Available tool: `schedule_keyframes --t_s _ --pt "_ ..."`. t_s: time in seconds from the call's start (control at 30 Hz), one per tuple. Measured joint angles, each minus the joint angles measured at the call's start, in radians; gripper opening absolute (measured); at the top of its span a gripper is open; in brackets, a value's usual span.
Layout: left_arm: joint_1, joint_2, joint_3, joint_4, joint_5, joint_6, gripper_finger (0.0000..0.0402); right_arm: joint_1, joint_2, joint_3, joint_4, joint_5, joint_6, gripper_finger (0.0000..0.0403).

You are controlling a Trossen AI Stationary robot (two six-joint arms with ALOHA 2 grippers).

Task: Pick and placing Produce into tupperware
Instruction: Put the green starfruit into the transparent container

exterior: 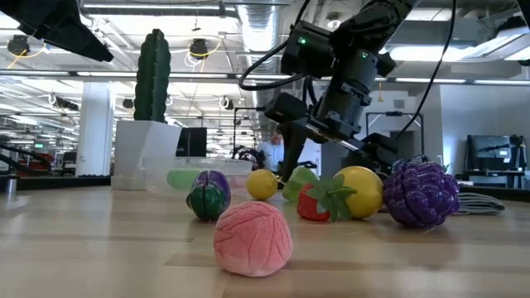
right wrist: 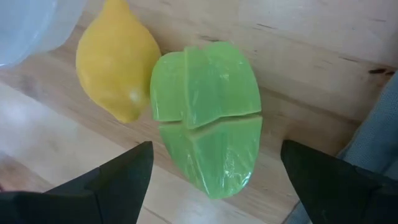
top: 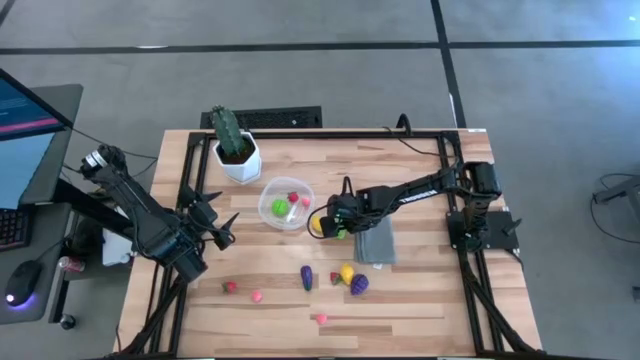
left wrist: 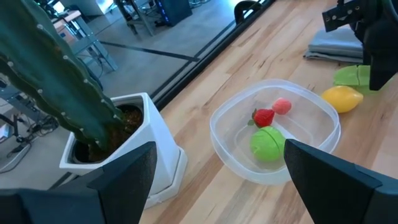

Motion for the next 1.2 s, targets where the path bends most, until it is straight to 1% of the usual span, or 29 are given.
schedule_keyframes --t_s 0.17,0.3,0.83,0.97,1.2 --pt "0.0 0.0 0.0 0.0 -0.002 0.0 0.0343 -0.003 0.003 0.01 0.003 -0.004 -0.061 0.0379" --pt "0.0 0.0 0.0 0.0 -0.003 0.0 0.0343 -0.006 0.007 0.023 0.032 0.031 -0.117 0.0379" --pt "0.0 0.0 0.0 0.034 -0.002 -0.005 0.0343 -0.015 0.005 0.023 0.017 0.028 -0.19 0.0378" --pt "0.0 0.0 0.0 0.039 -0.002 -0.005 0.0343 -0.015 0.005 0.023 0.01 0.028 -0.196 0.036" --pt "0.0 0.0 0.0 0.047 -0.002 -0.005 0.0343 -0.012 0.003 0.024 0.01 0.027 -0.206 0.0306"
